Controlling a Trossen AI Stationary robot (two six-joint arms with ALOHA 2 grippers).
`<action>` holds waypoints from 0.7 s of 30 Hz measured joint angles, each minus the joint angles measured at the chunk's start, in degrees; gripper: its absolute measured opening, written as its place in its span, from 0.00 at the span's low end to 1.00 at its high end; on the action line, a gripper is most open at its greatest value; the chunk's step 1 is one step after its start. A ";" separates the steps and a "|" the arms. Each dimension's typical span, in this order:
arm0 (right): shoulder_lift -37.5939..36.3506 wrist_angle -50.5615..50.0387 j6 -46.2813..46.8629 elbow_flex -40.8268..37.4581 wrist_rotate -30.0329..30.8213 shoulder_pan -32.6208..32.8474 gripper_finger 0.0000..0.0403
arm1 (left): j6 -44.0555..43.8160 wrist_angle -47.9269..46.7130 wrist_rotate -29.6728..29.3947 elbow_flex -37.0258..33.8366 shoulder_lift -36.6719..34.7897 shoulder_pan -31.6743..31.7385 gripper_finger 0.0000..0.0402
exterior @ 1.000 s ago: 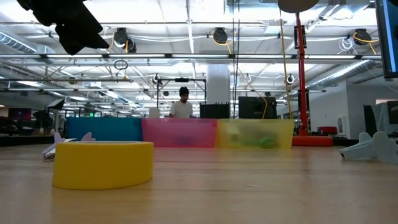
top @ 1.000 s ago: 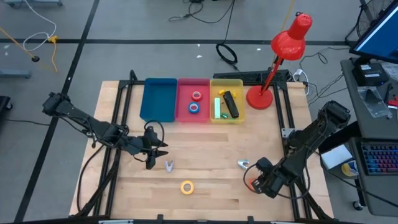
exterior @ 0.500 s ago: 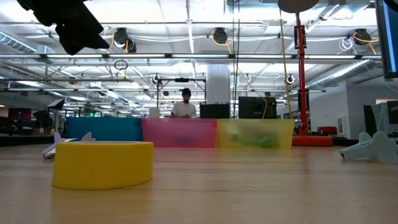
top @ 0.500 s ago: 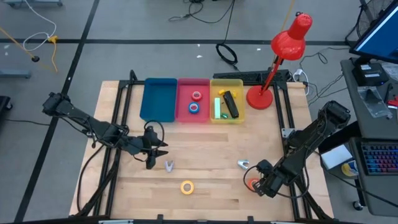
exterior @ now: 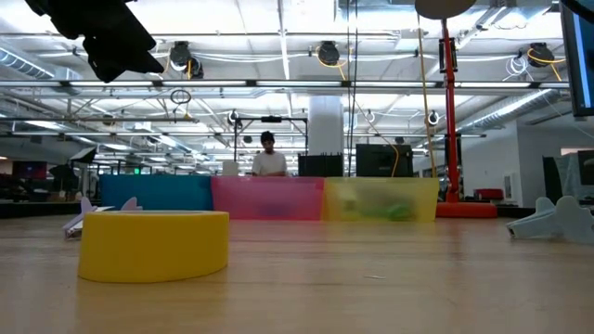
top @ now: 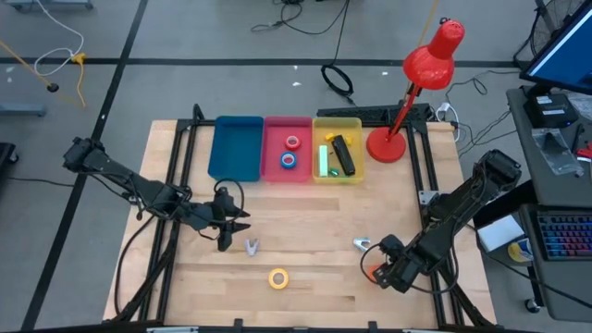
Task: Pick and place Stapler, Stapler remover, tape
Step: Put the orange tape into the red bin
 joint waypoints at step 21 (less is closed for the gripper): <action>-0.30 22.47 -0.75 -13.73 0.94 -1.88 0.45 | 0.52 -0.07 -0.71 0.00 0.00 -0.02 0.42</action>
